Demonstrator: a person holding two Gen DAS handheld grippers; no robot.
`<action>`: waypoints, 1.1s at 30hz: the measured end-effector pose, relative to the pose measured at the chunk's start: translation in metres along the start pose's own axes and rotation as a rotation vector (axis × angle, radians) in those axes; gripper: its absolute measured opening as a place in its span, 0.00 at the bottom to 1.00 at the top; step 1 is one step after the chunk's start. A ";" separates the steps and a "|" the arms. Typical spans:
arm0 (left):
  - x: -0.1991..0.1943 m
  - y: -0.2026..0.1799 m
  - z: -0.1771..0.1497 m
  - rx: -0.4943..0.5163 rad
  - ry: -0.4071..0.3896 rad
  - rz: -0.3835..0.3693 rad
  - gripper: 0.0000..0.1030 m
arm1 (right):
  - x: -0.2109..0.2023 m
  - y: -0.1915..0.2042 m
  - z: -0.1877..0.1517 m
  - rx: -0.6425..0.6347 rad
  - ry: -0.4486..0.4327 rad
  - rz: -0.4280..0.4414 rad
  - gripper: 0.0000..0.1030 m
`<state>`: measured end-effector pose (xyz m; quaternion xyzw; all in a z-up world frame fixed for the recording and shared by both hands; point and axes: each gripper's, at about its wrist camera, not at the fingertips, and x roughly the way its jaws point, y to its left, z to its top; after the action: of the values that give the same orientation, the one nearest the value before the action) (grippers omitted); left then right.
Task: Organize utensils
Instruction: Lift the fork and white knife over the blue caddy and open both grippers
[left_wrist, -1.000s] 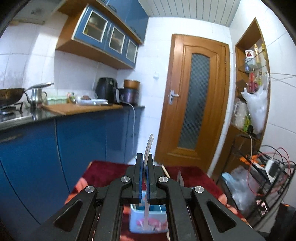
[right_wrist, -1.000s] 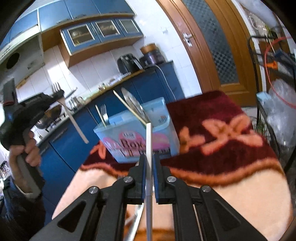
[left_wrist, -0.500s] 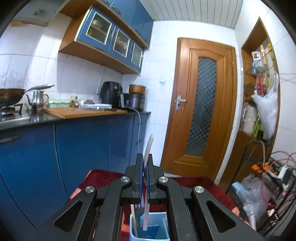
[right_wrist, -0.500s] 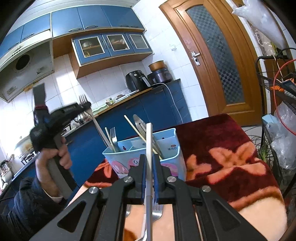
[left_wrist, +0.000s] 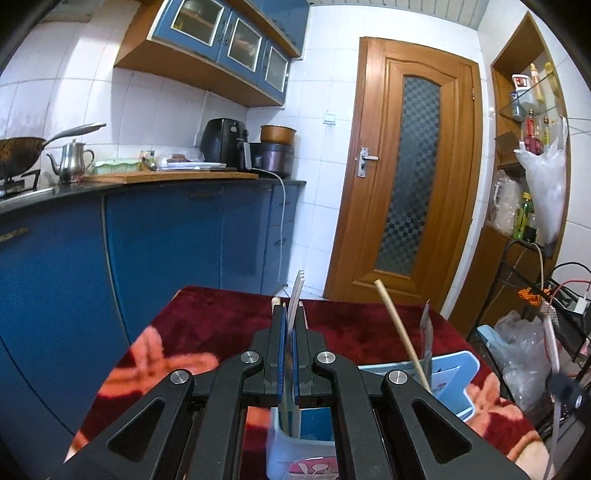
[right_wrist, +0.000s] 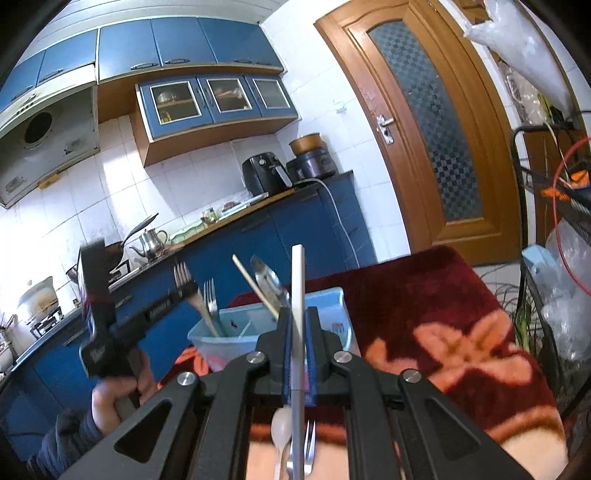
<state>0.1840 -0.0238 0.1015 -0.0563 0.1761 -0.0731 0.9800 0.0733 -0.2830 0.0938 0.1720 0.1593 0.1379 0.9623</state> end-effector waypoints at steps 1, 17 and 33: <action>0.001 0.002 -0.002 -0.004 -0.003 0.005 0.02 | 0.005 0.002 0.003 -0.004 -0.007 -0.003 0.08; 0.009 0.017 -0.016 -0.058 0.027 -0.018 0.18 | 0.083 0.012 0.040 -0.066 -0.157 -0.072 0.08; 0.010 0.020 -0.020 -0.071 0.039 -0.028 0.19 | 0.104 0.003 0.026 -0.144 -0.208 -0.171 0.09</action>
<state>0.1885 -0.0078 0.0764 -0.0922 0.1968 -0.0816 0.9727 0.1762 -0.2543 0.0909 0.1019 0.0625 0.0478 0.9917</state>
